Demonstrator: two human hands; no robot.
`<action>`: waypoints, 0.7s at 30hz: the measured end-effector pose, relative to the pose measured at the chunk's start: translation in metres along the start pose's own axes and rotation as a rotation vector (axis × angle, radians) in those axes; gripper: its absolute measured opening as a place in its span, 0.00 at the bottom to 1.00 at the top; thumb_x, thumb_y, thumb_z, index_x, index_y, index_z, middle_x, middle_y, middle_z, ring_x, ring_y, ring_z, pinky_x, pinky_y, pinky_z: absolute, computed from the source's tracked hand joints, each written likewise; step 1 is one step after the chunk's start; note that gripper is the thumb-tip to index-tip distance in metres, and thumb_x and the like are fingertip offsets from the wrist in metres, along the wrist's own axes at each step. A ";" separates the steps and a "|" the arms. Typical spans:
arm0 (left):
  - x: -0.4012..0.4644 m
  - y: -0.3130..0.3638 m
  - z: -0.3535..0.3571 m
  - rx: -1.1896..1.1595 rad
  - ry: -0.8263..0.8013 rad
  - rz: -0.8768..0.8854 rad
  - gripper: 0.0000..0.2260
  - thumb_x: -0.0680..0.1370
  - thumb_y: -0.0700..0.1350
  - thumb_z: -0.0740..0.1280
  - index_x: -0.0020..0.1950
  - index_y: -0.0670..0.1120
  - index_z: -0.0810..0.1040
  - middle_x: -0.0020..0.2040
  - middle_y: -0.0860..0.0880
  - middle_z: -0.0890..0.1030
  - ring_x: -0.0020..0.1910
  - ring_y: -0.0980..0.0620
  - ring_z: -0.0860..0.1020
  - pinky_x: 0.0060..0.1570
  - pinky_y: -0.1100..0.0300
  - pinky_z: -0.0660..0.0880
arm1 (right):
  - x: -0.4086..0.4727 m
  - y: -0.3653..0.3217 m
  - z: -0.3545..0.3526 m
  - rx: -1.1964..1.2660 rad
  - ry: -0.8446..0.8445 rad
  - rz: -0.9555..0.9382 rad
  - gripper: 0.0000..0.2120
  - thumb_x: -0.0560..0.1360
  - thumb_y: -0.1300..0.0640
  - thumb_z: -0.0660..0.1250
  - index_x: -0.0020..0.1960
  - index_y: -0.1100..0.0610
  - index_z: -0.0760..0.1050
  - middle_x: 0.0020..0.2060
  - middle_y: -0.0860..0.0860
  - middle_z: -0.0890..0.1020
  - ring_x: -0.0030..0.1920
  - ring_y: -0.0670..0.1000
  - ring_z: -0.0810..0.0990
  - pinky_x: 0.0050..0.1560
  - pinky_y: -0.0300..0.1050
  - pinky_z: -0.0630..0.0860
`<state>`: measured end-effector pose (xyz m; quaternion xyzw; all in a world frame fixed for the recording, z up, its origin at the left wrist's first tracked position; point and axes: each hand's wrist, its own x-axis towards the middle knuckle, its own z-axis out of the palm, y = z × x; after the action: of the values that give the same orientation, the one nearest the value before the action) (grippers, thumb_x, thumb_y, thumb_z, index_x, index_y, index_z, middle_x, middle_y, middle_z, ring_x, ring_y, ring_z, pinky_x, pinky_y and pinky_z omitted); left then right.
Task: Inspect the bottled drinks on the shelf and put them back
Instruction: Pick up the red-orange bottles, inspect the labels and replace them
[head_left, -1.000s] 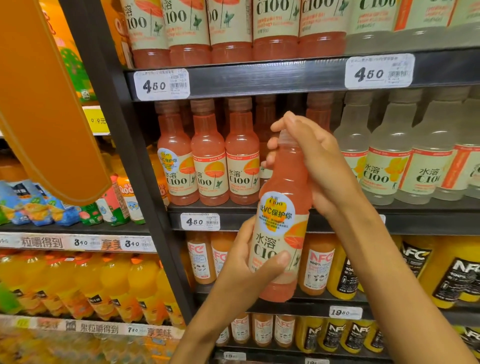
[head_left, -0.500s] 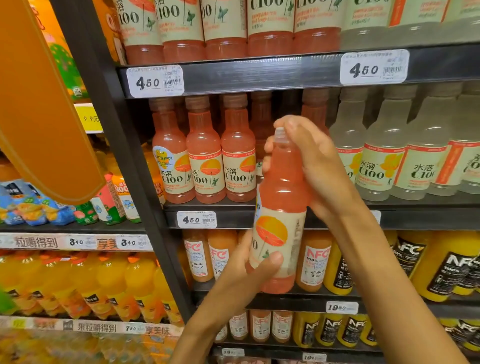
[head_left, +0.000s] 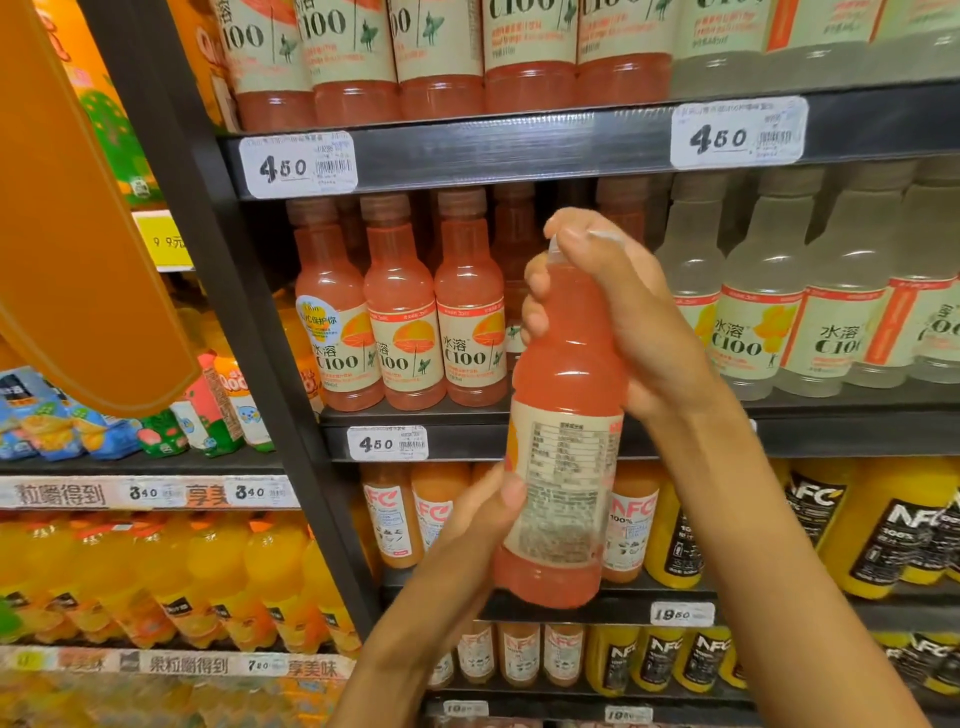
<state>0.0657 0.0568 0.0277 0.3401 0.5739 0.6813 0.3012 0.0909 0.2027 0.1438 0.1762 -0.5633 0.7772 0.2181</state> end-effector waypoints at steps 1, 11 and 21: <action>0.005 0.002 -0.001 0.065 0.031 -0.001 0.48 0.56 0.73 0.72 0.70 0.48 0.70 0.65 0.47 0.78 0.65 0.47 0.75 0.62 0.54 0.73 | -0.001 -0.001 0.000 -0.058 0.041 -0.033 0.03 0.77 0.58 0.63 0.50 0.56 0.71 0.33 0.52 0.78 0.29 0.49 0.77 0.30 0.43 0.76; -0.005 0.011 0.001 -0.252 -0.170 0.086 0.26 0.72 0.61 0.70 0.65 0.49 0.76 0.57 0.44 0.82 0.53 0.47 0.82 0.53 0.54 0.78 | 0.006 -0.012 0.003 -0.164 0.161 0.012 0.10 0.76 0.53 0.66 0.56 0.54 0.72 0.39 0.52 0.82 0.36 0.50 0.82 0.37 0.43 0.80; 0.003 0.006 -0.003 -0.043 -0.013 0.110 0.28 0.66 0.68 0.71 0.64 0.62 0.74 0.62 0.54 0.80 0.61 0.54 0.78 0.55 0.62 0.76 | 0.006 -0.011 0.005 -0.319 0.218 -0.114 0.06 0.76 0.57 0.69 0.49 0.56 0.73 0.33 0.53 0.80 0.30 0.51 0.80 0.33 0.45 0.78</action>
<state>0.0609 0.0567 0.0337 0.3690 0.5377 0.7067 0.2745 0.0919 0.2019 0.1571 0.0855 -0.6415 0.6790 0.3466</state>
